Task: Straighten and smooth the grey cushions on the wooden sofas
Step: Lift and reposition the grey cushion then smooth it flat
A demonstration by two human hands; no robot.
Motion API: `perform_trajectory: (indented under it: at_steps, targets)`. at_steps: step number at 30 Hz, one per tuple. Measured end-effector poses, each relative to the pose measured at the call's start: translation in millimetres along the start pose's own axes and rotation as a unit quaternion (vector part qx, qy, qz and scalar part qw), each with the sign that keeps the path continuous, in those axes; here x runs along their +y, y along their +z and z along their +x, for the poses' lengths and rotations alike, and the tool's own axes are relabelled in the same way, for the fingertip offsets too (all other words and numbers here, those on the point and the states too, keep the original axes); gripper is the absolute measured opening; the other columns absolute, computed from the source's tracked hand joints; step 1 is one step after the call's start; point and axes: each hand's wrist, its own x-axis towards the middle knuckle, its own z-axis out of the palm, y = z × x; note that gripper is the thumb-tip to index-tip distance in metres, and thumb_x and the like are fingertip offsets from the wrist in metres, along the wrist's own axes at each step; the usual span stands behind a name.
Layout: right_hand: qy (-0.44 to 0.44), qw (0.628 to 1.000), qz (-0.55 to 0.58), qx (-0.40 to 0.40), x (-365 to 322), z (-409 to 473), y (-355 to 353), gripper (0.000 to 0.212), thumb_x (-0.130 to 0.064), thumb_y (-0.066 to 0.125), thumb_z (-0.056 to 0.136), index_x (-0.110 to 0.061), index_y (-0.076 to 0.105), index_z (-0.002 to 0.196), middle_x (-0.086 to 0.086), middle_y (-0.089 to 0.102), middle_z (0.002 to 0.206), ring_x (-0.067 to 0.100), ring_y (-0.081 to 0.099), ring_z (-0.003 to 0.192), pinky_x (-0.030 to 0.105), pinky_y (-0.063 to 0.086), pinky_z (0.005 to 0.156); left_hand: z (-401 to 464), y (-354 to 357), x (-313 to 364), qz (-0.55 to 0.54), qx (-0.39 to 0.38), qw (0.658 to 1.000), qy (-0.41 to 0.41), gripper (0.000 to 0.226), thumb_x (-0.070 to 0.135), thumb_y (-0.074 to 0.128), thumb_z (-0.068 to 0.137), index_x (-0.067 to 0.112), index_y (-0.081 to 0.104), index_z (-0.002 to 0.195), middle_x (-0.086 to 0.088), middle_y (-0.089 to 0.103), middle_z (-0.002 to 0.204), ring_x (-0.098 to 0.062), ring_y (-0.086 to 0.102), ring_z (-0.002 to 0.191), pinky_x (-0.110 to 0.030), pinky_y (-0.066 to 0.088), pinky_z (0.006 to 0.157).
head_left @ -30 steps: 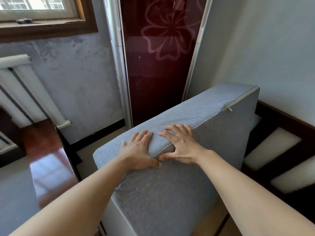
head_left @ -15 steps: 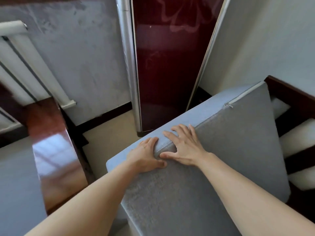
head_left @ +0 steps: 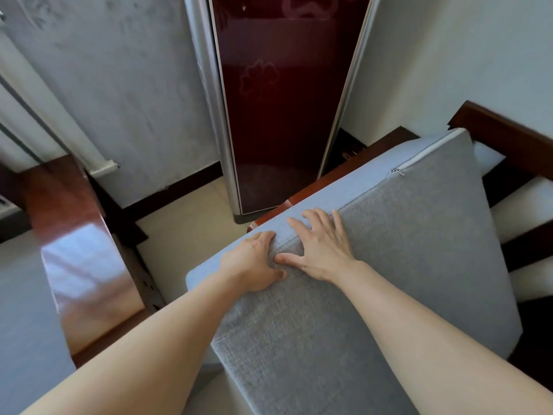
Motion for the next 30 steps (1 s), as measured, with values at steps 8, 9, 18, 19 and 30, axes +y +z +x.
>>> perform_trajectory:
  at_steps: [8,9,18,19,30]
  targets:
    - [0.014,1.0,0.018,-0.01,-4,-9,-2,0.084,-0.076,0.038,0.08,-0.025,0.026,0.147,0.007,0.019,0.152,0.024,0.007,0.142,0.048,-0.001,0.117,-3,3,3,0.02,0.003,1.0,0.016,0.08,0.048,0.064,0.083,0.026,0.021,0.147,0.007,0.035,0.147,-0.015,0.039,0.13,-0.032,0.041,0.088]
    - [0.016,1.0,0.021,-0.011,-4,-10,-2,0.084,-0.075,0.039,0.081,-0.025,0.026,0.147,0.007,0.019,0.152,0.024,0.007,0.143,0.047,-0.001,0.117,-4,3,3,0.023,0.003,1.0,0.018,0.08,0.048,0.064,0.083,0.026,0.021,0.146,0.007,0.036,0.146,-0.015,0.039,0.13,-0.032,0.042,0.088]
    - [-0.021,0.997,0.056,-0.043,8,-19,4,0.083,-0.062,0.056,0.082,-0.026,0.023,0.148,0.004,0.014,0.154,0.023,0.001,0.143,0.044,-0.001,0.118,-4,15,3,0.021,-0.022,0.999,0.02,0.084,0.048,0.065,0.084,0.026,0.017,0.149,0.005,0.035,0.148,-0.017,0.04,0.131,-0.031,0.04,0.093]
    - [-0.021,0.997,0.057,-0.041,9,-20,6,0.083,-0.062,0.056,0.082,-0.026,0.023,0.148,0.004,0.014,0.154,0.023,0.0,0.143,0.044,-0.002,0.118,-4,16,2,0.019,-0.023,0.999,0.02,0.084,0.048,0.065,0.083,0.026,0.018,0.149,0.005,0.036,0.147,-0.016,0.041,0.13,-0.03,0.04,0.091]
    - [-0.024,0.996,0.071,-0.037,10,-30,24,0.082,-0.062,0.057,0.081,-0.025,0.026,0.147,0.004,0.015,0.153,0.024,-0.001,0.143,0.046,-0.003,0.118,-8,34,2,0.02,-0.026,0.999,0.004,0.084,0.05,0.065,0.082,0.028,0.019,0.148,0.006,0.039,0.145,-0.016,0.042,0.13,-0.035,0.043,0.093]
